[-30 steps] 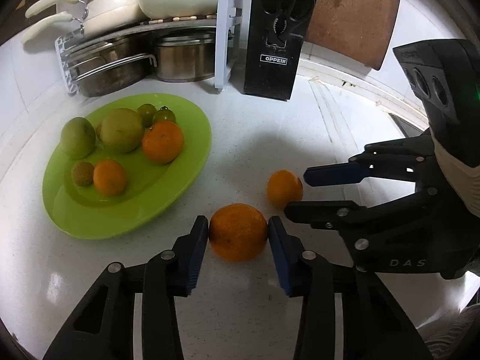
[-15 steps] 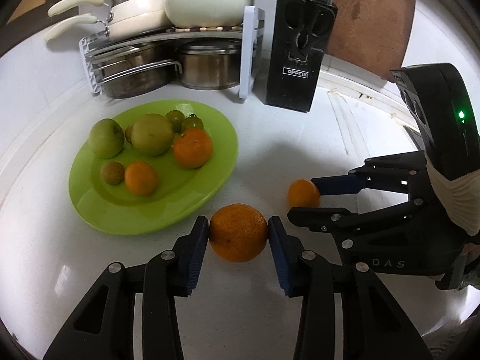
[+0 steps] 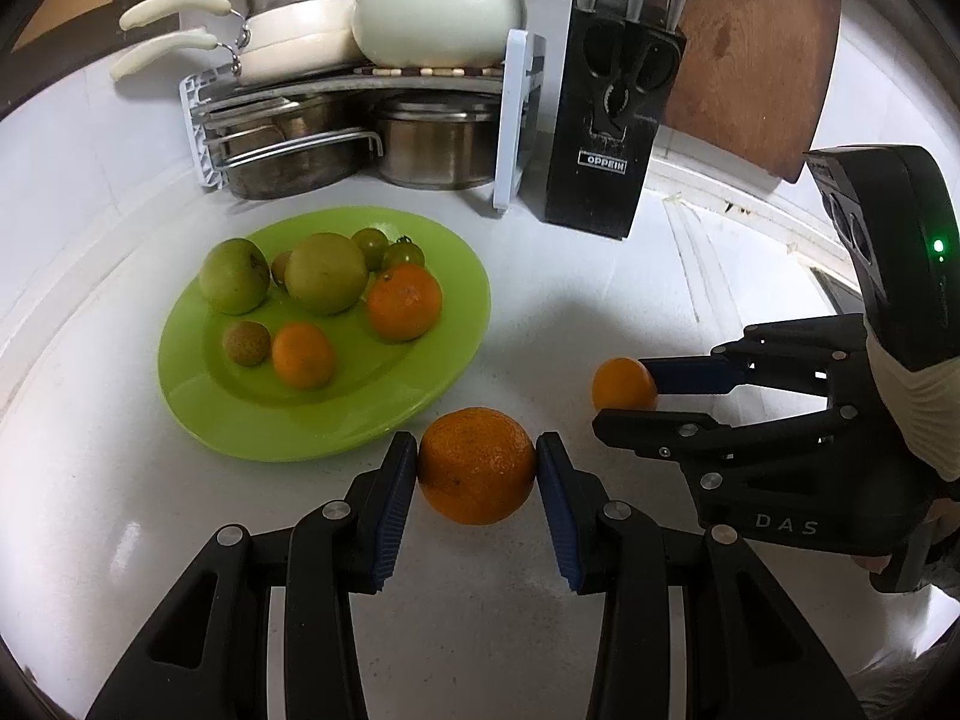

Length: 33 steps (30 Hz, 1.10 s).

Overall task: Organize fruits
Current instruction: 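Grasp the large orange with the left tool while the right tool grasps the tangerine, then carry the orange with the left tool over the plate while the right tool carries the tangerine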

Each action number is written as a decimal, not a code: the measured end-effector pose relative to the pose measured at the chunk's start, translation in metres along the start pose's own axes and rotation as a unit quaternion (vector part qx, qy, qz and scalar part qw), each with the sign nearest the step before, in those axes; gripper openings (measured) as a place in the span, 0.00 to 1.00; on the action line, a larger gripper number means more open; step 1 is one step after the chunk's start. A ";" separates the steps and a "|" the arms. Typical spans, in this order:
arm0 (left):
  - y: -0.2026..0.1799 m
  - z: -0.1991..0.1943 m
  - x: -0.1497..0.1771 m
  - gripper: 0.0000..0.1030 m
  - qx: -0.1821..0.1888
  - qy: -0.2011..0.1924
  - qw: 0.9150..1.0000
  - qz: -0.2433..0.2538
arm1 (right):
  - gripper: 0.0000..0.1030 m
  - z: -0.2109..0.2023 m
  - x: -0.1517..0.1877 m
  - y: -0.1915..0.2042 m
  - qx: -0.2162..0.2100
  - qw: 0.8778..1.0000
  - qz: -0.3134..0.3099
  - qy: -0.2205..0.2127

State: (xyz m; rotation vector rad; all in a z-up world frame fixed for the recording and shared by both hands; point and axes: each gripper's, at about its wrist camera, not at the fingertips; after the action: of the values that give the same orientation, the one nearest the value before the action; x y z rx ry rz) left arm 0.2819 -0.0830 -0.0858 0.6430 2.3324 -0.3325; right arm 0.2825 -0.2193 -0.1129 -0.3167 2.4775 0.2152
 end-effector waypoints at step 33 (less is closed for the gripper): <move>0.036 -0.058 -0.033 0.39 -0.063 -0.106 0.992 -0.031 | 0.35 -0.043 -0.055 0.030 0.001 0.994 -0.011 -0.107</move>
State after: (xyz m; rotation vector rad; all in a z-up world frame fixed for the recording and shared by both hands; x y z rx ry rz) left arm 0.2905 -0.0413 -0.0227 0.4528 2.1520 -0.2663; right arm 0.2924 -0.1903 -0.0434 -0.3025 2.2621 0.2246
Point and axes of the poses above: each gripper's, at about its wrist camera, not at the fingertips, and z roughly the way its jaws point, y to its left, x to its underside
